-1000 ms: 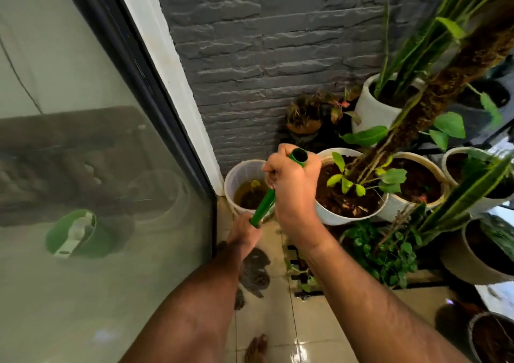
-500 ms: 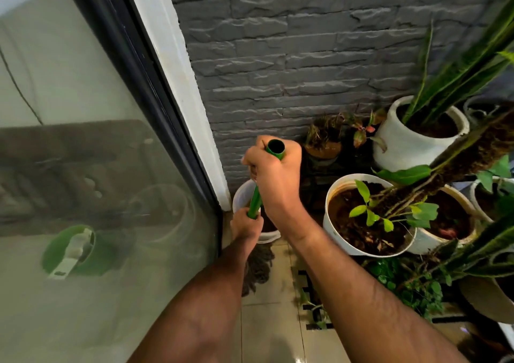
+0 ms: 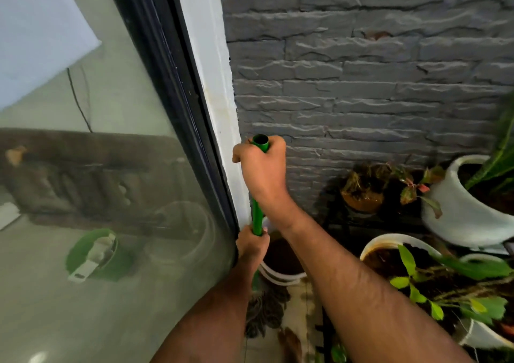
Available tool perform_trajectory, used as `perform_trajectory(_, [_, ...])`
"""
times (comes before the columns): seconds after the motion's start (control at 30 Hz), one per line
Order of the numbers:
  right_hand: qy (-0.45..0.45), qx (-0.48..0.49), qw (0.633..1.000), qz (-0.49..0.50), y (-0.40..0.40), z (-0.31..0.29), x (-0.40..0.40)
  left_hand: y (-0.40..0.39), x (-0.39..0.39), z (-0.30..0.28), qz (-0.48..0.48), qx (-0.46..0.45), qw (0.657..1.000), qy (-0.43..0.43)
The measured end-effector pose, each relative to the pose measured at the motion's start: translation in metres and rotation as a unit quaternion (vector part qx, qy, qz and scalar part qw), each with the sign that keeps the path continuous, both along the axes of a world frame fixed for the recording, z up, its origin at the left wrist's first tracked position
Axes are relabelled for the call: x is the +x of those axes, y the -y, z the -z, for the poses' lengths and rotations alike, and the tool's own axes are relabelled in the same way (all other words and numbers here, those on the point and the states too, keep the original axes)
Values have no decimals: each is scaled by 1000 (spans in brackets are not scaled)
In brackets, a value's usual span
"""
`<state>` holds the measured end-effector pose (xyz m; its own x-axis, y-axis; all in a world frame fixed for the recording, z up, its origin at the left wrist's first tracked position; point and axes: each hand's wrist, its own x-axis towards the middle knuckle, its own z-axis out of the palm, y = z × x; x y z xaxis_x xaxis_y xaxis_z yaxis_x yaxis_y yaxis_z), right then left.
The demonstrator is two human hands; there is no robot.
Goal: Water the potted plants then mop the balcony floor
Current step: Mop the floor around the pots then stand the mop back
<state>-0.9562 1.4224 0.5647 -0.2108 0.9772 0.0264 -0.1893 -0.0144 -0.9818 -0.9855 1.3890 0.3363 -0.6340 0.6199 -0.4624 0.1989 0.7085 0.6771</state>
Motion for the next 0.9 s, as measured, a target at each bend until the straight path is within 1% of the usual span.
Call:
perform_trajectory(0.17, [33,-17,999,-3,-61,-1,-27,-42,-16,0,-21,-20,999,29])
perform_trajectory(0.37, [46,-15,999,-12,-107,10,-47,-82,-33,8,-41,-38,998,31])
perform_trajectory(0.43, [31,-6,999,-15,-119,17,-53,-92,-38,9,-42,-40,997,41])
perform_trajectory(0.5, [-10,2,1000,-30,-128,25,-57,-99,-42,8,-53,-35,997,36])
perform_trajectory(0.57, [-42,17,998,-51,-135,32,-60,-104,-45,3,-61,-24,998,2])
perform_trajectory(0.63, [-53,39,995,-77,-142,38,-64,-111,-49,-7,-60,16,998,-32])
perform_trajectory(0.67, [-38,58,994,-84,-145,39,-66,-116,-52,-13,-58,45,996,-45])
perform_trajectory(0.77, [53,149,984,-78,-157,41,-70,-128,-64,-30,-23,111,991,-74])
perform_trajectory(0.83, [114,208,969,-74,-169,42,-73,-134,-73,-39,21,93,990,-100])
perform_trajectory(0.87, [156,233,957,-78,-174,42,-74,-137,-76,-42,36,73,990,-115])
perform_trajectory(0.9, [214,262,937,-84,-181,44,-77,-142,-80,-45,41,57,990,-125])
